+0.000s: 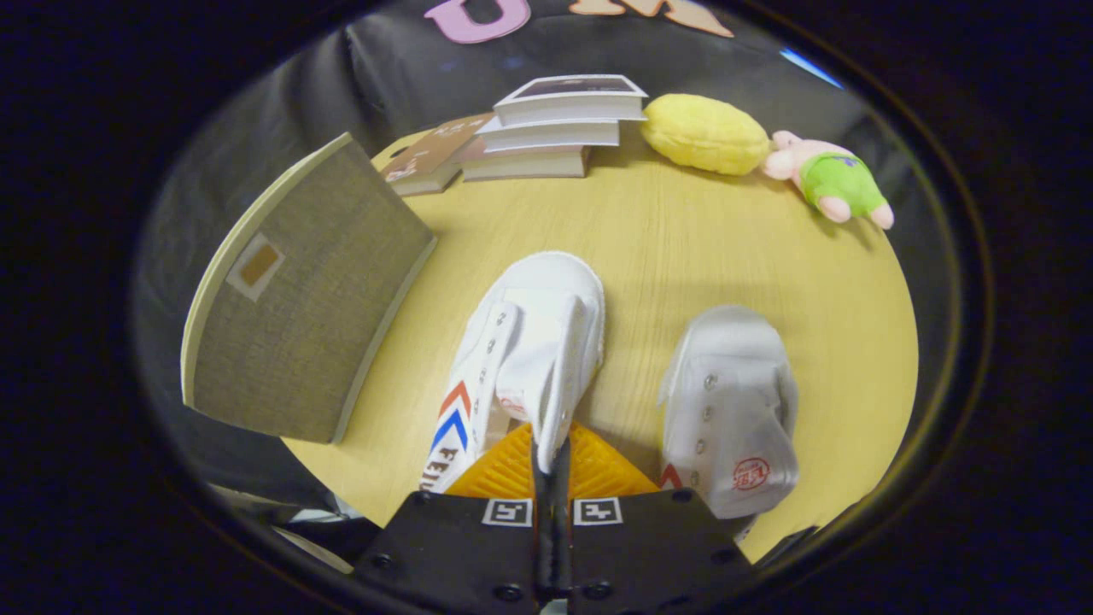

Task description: Open the storage box then place both shoes into the box .Put the left shoe in first, then the right shoe, with the right side of both shoes facing outward in a uniform manner.

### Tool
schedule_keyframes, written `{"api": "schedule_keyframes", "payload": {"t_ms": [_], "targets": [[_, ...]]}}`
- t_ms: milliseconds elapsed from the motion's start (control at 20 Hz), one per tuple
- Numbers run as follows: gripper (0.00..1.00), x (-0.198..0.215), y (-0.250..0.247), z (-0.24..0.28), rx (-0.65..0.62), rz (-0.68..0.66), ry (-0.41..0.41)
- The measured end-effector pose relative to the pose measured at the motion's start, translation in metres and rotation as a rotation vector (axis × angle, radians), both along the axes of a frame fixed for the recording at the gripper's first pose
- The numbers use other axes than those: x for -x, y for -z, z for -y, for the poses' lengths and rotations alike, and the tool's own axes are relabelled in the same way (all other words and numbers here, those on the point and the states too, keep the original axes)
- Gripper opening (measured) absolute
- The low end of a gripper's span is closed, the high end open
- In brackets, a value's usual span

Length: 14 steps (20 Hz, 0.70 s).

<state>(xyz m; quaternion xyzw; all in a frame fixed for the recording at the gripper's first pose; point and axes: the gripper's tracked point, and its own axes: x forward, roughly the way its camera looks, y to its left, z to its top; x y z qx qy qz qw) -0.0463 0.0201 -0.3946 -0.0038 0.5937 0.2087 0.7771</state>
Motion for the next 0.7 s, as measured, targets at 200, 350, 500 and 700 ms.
{"api": "schedule_keyframes", "payload": {"t_ms": [200,350,500,700], "targets": [[0.04,-0.002,-0.009,-0.007,-0.048,-0.035,0.129],[0.04,-0.003,-0.021,-0.011,-0.108,-0.081,0.24],[0.03,-0.006,-0.039,-0.014,-0.165,-0.109,0.344],[0.03,-0.016,-0.077,-0.022,-0.209,-0.09,0.429]]}}
